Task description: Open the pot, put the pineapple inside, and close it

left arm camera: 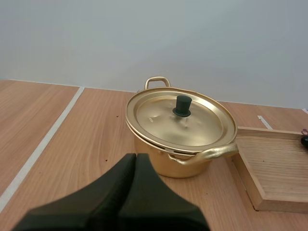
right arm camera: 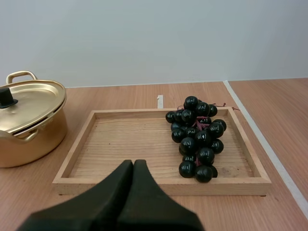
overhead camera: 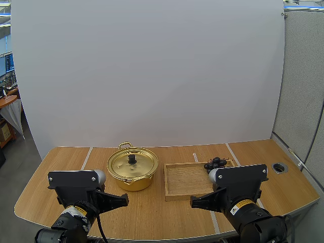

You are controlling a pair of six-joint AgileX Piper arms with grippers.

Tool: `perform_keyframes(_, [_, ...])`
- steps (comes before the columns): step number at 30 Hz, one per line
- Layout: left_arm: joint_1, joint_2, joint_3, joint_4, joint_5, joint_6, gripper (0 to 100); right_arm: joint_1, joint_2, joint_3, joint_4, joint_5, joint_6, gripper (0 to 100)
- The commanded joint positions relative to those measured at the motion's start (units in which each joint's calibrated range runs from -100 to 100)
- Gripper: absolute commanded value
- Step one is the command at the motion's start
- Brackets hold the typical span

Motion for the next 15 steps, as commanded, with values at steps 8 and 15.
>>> perform_keyframes(8, [-1.75, -0.3, 0.1, 0.4, 0.0, -0.8, 0, -0.1, -0.3, 0.0, -0.1, -0.5, -0.4, 0])
perform_keyframes(15, [-1.75, -0.3, 0.1, 0.4, 0.0, -0.8, 0, -0.1, -0.3, 0.0, 0.0, -0.5, -0.4, 0])
